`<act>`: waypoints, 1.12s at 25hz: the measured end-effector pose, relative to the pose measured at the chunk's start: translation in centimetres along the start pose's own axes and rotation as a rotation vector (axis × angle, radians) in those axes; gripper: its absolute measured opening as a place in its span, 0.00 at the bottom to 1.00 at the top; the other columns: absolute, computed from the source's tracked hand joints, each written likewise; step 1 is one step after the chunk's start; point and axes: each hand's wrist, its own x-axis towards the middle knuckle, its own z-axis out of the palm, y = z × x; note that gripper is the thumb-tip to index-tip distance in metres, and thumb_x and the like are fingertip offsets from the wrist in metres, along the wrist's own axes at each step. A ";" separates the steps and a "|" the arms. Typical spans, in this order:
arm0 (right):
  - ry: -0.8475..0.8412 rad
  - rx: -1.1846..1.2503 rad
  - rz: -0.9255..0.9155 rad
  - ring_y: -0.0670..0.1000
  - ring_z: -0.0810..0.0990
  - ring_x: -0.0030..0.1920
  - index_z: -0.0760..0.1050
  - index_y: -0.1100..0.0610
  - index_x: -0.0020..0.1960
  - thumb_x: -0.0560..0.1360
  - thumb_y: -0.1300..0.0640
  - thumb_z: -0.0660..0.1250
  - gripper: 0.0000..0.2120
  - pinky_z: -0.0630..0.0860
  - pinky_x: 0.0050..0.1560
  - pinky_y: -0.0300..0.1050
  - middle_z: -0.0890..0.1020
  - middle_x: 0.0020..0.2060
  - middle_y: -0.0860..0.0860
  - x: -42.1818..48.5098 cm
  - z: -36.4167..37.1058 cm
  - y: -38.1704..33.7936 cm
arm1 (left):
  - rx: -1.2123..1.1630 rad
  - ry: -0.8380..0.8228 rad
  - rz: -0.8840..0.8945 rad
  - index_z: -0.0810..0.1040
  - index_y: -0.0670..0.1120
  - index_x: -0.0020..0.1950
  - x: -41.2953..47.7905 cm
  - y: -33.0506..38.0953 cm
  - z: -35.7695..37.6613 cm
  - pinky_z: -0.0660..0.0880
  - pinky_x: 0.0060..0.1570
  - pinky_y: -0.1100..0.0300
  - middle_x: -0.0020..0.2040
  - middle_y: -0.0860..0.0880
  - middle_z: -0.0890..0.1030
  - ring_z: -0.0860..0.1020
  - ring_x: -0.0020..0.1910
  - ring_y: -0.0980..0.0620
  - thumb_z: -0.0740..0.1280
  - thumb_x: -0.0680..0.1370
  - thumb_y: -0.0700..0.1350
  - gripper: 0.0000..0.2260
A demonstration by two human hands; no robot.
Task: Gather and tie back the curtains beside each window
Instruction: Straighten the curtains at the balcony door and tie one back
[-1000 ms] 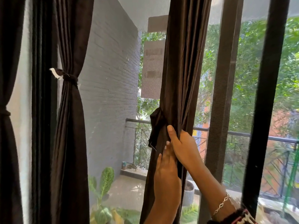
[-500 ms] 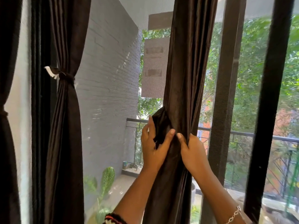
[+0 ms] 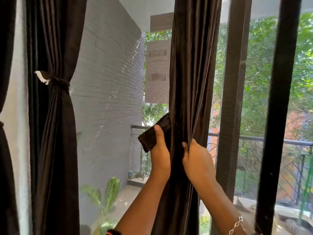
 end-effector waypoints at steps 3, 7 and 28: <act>-0.038 -0.092 0.011 0.60 0.80 0.48 0.67 0.60 0.58 0.77 0.62 0.54 0.10 0.71 0.40 0.48 0.81 0.46 0.57 -0.1 0.4 -0.5 | 0.001 -0.070 0.021 0.77 0.48 0.61 -0.5 0.0 0.0 0.70 0.65 0.50 0.57 0.48 0.81 0.77 0.59 0.51 0.60 0.63 0.69 0.35; -0.063 -0.122 -0.069 0.57 0.80 0.46 0.69 0.56 0.49 0.78 0.58 0.55 0.05 0.64 0.37 0.44 0.81 0.46 0.55 -0.6 0.5 -1.5 | 0.274 -0.182 0.068 0.82 0.55 0.44 -0.7 -0.4 0.3 0.74 0.60 0.50 0.45 0.55 0.83 0.81 0.51 0.54 0.67 0.61 0.70 0.23; -0.391 1.565 0.441 0.52 0.85 0.38 0.81 0.61 0.48 0.63 0.58 0.69 0.15 0.80 0.34 0.43 0.85 0.39 0.56 6.5 -0.4 3.8 | 0.042 -0.256 0.009 0.78 0.49 0.53 3.3 2.2 -4.1 0.80 0.42 0.64 0.47 0.52 0.85 0.83 0.46 0.56 0.60 0.79 0.44 0.08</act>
